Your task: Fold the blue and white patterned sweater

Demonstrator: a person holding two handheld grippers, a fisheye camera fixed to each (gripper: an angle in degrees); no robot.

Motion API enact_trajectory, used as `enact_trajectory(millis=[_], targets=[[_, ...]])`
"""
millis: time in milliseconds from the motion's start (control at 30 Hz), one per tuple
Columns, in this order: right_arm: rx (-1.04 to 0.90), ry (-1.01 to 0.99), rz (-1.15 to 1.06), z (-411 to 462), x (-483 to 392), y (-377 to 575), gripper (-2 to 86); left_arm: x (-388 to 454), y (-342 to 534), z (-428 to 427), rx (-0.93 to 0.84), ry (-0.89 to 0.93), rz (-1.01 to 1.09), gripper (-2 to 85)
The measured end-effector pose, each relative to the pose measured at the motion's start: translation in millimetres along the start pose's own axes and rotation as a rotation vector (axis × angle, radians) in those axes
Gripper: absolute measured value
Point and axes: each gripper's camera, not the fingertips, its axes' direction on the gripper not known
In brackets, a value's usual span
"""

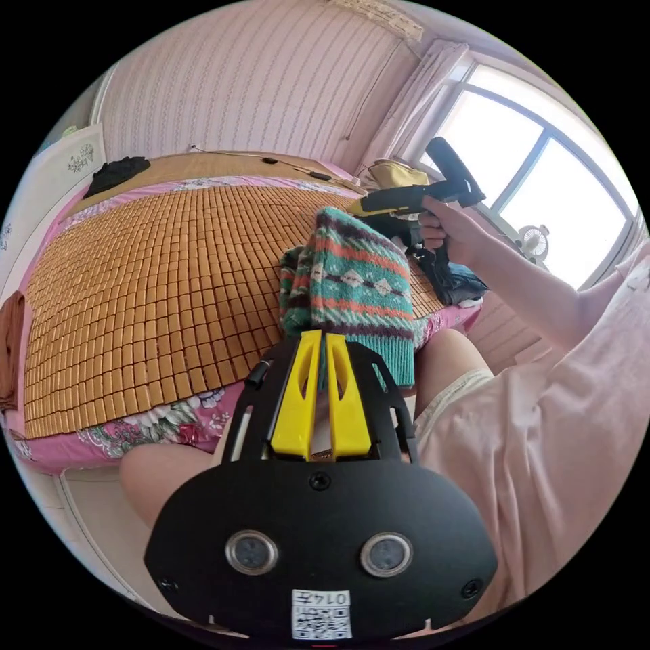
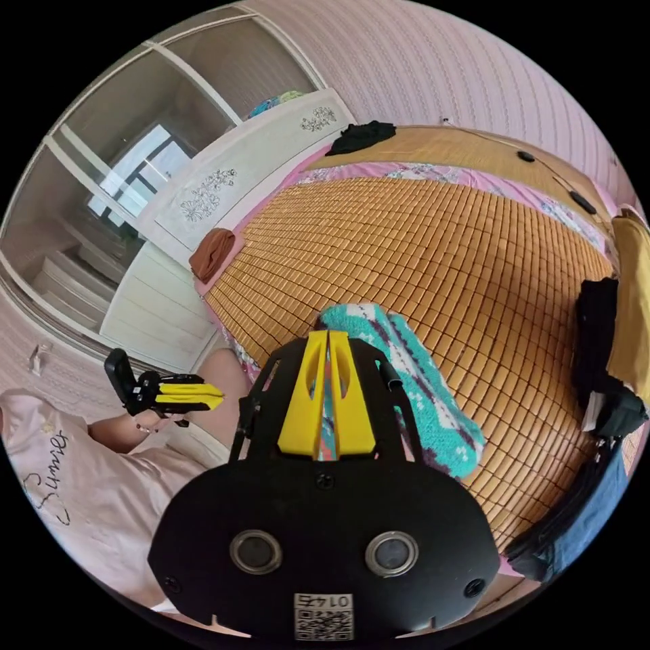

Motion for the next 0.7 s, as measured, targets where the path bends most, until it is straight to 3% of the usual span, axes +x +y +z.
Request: enact_trajectory(millis=[100, 367, 600, 700], targets=[[-0.079, 0.155, -0.059, 23.9, -9.6, -10.4, 0.3, 7.0, -21.8, 21.5, -0.006, 0.058, 0.057, -0.7], [-0.351, 0.183, -0.008, 159.5, 15.8, -81.9, -0.6, -12.9, -53.9, 90.4, -0.202, -0.087, 0.029, -0.9], [-0.347, 0.081, 0.079, 182.2, 34.0, -97.6, -0.3, -35.0, -71.1, 76.3, -0.213, -0.042, -0.01, 0.0], [-0.2, 0.04, 0.035, 156.8, 22.4, -84.2, 0.3, -41.4, -77.0, 44.7, -0.158, -0.024, -0.024, 5.0]])
